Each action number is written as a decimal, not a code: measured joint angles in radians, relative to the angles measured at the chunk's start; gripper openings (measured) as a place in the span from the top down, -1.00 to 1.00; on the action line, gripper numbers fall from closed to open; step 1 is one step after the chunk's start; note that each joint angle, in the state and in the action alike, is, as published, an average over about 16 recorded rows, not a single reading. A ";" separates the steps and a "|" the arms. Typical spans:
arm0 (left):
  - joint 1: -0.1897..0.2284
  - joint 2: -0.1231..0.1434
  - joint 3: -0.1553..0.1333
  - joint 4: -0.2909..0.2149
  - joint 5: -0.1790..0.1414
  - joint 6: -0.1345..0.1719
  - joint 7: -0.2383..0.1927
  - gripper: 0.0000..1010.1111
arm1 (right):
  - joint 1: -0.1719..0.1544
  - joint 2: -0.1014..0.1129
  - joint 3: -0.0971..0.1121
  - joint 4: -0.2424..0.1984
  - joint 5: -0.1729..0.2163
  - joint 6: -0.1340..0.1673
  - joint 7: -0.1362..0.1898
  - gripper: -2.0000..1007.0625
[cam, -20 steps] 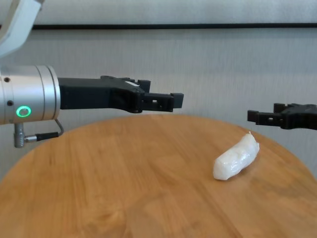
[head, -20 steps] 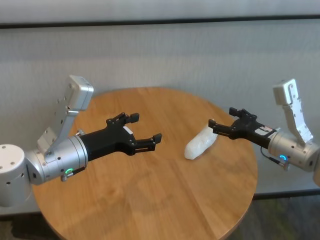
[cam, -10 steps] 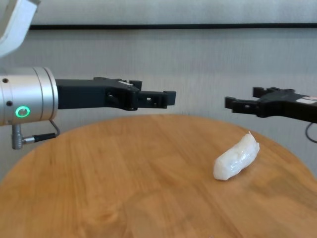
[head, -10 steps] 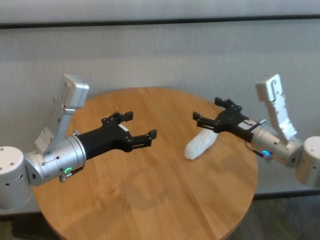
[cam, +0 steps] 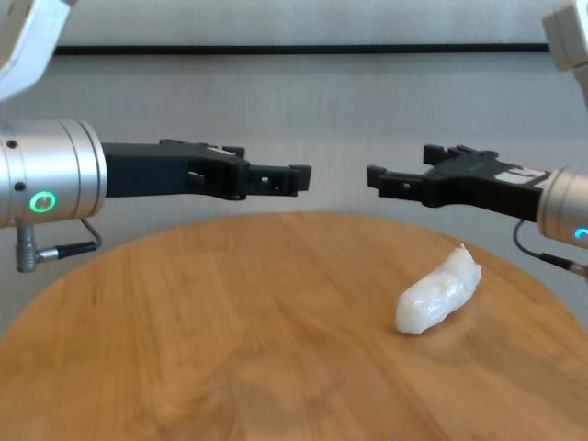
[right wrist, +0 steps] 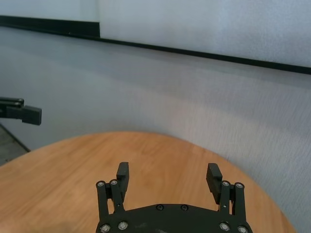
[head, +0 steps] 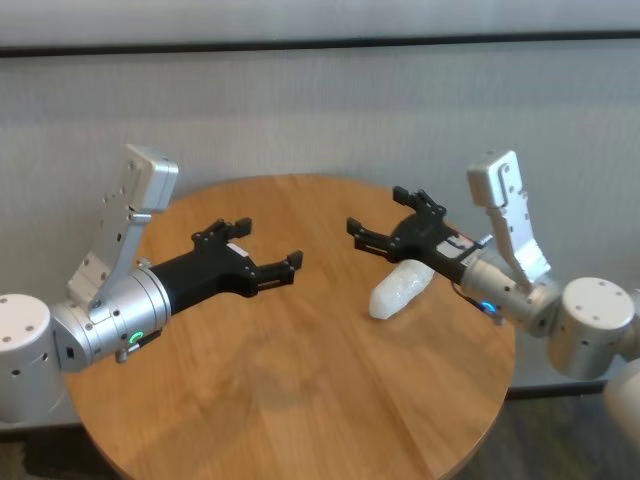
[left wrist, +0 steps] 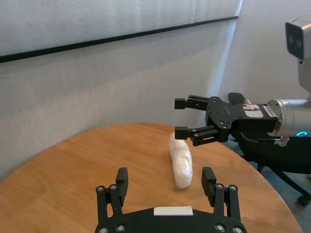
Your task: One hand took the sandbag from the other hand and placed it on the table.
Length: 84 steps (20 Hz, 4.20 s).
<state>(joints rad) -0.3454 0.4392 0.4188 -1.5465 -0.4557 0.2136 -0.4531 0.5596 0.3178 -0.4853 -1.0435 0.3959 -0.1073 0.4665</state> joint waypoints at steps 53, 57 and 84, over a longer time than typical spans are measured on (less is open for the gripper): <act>-0.050 -0.071 -0.047 0.033 0.125 0.074 0.108 -0.98 | -0.022 -0.201 0.072 0.005 -0.187 -0.011 -0.175 -0.99; -0.061 -0.079 -0.041 0.043 0.126 0.080 0.108 -0.98 | -0.027 -0.199 0.082 0.000 -0.193 -0.007 -0.173 -0.99; -0.074 -0.088 -0.033 0.052 0.127 0.086 0.105 -0.98 | -0.031 -0.194 0.090 -0.006 -0.197 0.000 -0.168 -0.99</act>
<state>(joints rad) -0.4193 0.3508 0.3856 -1.4941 -0.3292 0.2992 -0.3481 0.5282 0.1239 -0.3949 -1.0499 0.1988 -0.1073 0.2985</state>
